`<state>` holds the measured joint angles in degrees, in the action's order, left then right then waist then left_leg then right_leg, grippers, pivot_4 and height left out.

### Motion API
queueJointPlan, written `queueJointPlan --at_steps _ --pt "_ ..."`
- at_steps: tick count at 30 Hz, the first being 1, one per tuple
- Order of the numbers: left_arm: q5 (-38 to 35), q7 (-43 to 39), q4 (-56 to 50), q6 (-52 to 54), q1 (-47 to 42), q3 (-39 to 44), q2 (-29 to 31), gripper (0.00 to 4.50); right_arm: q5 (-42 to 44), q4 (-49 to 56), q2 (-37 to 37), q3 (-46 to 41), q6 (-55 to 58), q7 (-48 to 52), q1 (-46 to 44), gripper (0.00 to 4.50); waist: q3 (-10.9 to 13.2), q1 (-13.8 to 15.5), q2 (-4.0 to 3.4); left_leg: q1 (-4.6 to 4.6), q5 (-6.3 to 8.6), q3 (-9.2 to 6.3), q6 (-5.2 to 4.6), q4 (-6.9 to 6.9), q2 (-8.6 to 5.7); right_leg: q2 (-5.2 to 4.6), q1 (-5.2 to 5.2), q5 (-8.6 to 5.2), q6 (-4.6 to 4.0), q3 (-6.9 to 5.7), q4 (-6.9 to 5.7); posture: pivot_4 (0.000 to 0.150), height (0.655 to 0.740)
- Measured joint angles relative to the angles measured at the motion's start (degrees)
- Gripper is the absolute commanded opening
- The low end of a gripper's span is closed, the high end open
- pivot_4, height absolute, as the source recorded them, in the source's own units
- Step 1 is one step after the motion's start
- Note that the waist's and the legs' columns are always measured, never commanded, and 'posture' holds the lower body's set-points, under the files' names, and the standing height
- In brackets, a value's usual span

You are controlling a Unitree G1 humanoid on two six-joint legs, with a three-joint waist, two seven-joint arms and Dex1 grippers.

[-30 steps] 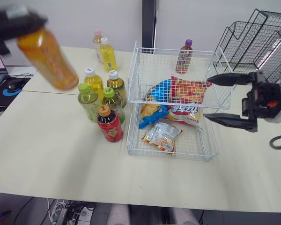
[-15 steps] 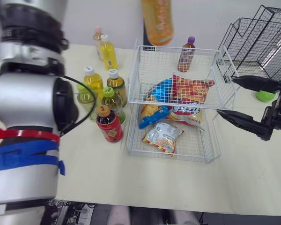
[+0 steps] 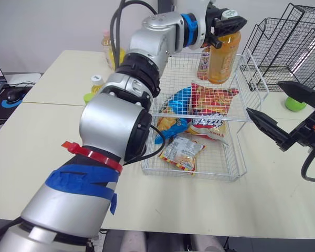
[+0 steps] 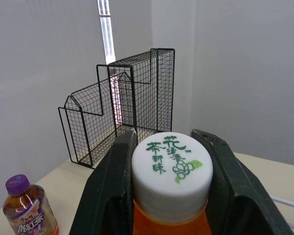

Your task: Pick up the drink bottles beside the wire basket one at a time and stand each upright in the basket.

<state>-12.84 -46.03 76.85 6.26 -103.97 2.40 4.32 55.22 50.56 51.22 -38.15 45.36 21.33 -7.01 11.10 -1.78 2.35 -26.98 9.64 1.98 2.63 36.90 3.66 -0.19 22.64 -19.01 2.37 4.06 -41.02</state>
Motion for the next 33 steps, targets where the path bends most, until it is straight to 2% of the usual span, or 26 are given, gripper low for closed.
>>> queueJointPlan --at_steps 7,9,12,17,24,27,30,33 --pt "3.0 1.4 0.6 -0.6 0.0 1.4 -2.6 1.36 0.0 1.1 0.0 0.0 -1.2 -1.0 2.1 4.5 0.0 0.1 0.0 0.02 0.0 -0.07 0.0 0.02 -0.02 -0.01 -0.09 0.0 0.01 -0.07 0.01 0.15 0.6978" --pt "3.8 1.4 0.6 -0.5 0.0 1.8 -2.6 2.1 0.0 1.1 0.0 0.0 -1.4 -1.2 2.7 4.5 0.0 0.0 -0.01 0.07 0.0 -0.09 0.0 0.01 -0.02 0.0 -0.14 0.0 0.01 -0.08 0.0 0.15 0.6978" --pt "4.7 1.1 0.5 -0.5 0.0 2.4 -2.4 2.97 0.1 1.1 0.0 0.0 -2.1 -1.4 3.6 4.5 0.0 0.0 -0.02 0.11 0.0 -0.11 0.0 0.03 -0.02 -0.01 -0.23 -0.01 0.01 -0.11 0.01 0.15 0.6978" --pt "5.1 -3.9 0.2 -0.3 -0.2 3.3 0.0 4.46 0.2 1.2 0.0 0.0 -3.0 -1.2 4.2 4.5 0.0 -0.1 -0.04 0.14 -0.01 -0.15 0.01 0.04 -0.02 -0.01 -0.29 -0.01 0.01 -0.17 0.01 0.15 0.6978" --pt "5.2 -17.1 -3.7 2.9 0.3 3.0 8.6 4.49 2.9 1.2 1.7 0.0 -4.0 2.1 4.3 4.5 0.0 -0.1 -0.09 0.16 -0.02 -0.2 0.02 0.04 0.0 0.0 -0.33 0.0 0.0 -0.26 -0.01 0.15 0.6978" --pt "4.8 -23.8 -9.7 7.5 3.4 2.6 14.5 4.49 5.0 0.8 4.3 1.4 -4.1 4.5 3.3 4.5 -0.1 -0.5 -0.15 0.22 -0.02 -0.21 0.02 0.04 0.02 0.0 -0.36 0.0 -0.01 -0.25 -0.06 0.15 0.6978" --pt "3.5 -25.8 -16.6 13.6 7.7 3.2 20.1 4.49 6.7 -0.3 6.0 3.5 -4.4 7.3 1.8 4.5 -0.1 -0.7 -0.15 0.22 -0.05 -0.3 0.04 0.07 0.06 0.02 -0.37 0.0 -0.01 -0.34 -0.12 0.15 0.6978" --pt "2.1 -25.0 -28.2 21.1 14.6 3.6 26.3 4.49 8.5 -1.3 7.8 6.4 -4.7 10.4 -0.7 4.5 -0.1 -0.8 -0.16 0.22 -0.05 -0.32 0.05 0.08 0.08 -0.01 -0.4 0.0 -0.01 -0.35 -0.11 0.15 0.6978"
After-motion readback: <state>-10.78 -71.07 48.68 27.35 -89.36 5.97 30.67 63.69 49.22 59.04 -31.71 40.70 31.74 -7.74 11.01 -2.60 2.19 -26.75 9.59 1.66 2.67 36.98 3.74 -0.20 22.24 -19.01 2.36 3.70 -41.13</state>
